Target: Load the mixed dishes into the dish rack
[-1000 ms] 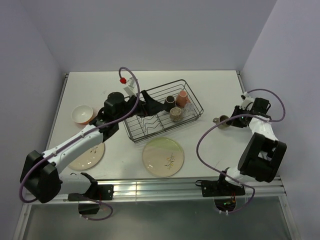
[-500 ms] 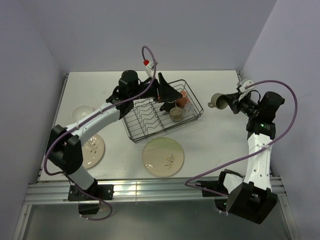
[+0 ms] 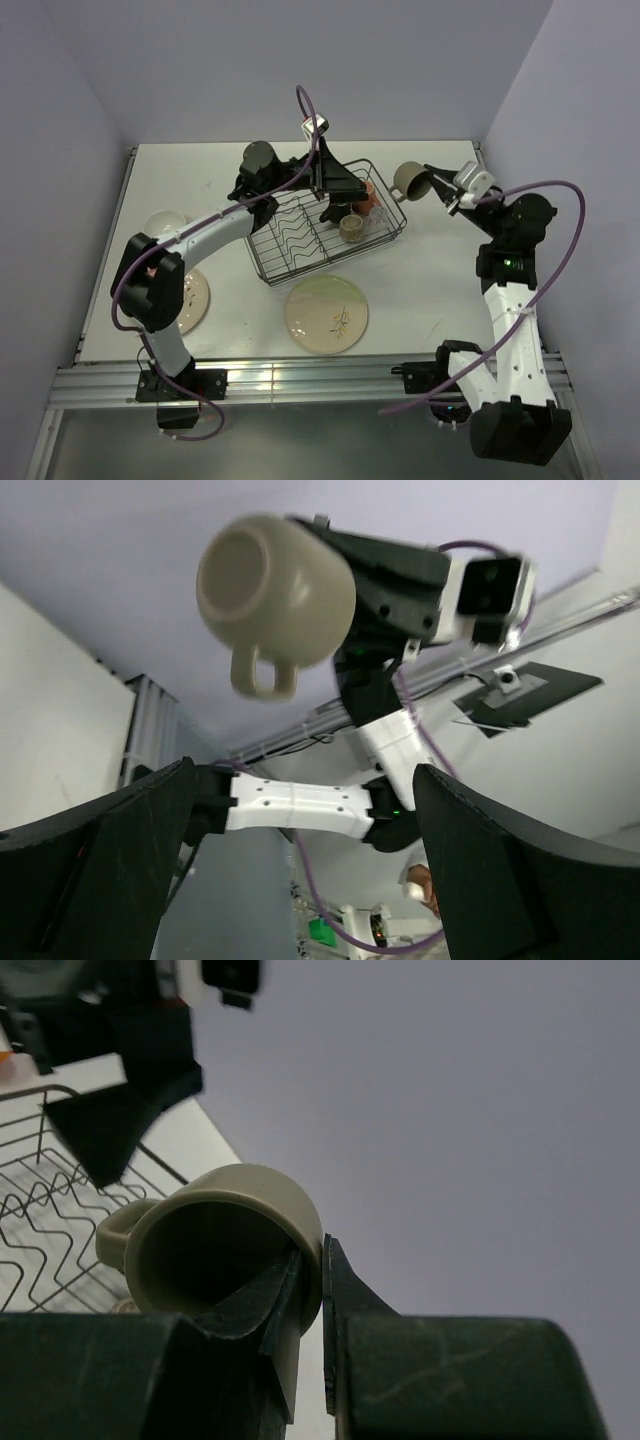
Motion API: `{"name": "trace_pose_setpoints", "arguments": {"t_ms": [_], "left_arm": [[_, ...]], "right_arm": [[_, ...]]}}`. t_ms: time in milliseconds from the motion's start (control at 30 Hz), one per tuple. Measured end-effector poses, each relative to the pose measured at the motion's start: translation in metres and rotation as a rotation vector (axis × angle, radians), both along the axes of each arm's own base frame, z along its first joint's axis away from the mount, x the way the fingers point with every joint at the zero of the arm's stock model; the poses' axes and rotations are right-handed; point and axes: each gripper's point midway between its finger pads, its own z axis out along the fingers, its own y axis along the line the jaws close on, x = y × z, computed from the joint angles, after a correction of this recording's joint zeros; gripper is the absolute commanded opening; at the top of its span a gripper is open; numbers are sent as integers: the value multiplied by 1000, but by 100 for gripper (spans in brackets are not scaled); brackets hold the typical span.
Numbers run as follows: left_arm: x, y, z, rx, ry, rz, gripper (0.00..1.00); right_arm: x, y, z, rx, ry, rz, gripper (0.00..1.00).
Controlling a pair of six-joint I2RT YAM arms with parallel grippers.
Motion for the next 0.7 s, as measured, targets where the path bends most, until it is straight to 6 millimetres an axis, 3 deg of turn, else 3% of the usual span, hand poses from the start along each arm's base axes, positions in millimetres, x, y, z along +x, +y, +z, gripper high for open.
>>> {"name": "trace_pose_setpoints", "arguments": {"t_ms": [233,367,700], "left_arm": [[-13,4,11,-65,-2,-92,99],[-21,7,11,-68,-30,-159,99],[-39,12,21,-83,-87,-264,99]], "right_arm": [[-45,37,6,-35,-194,116,0],[-56,42,18,-31,-247,138,0],[-79,66,19,-9,-268,237,0]]}}
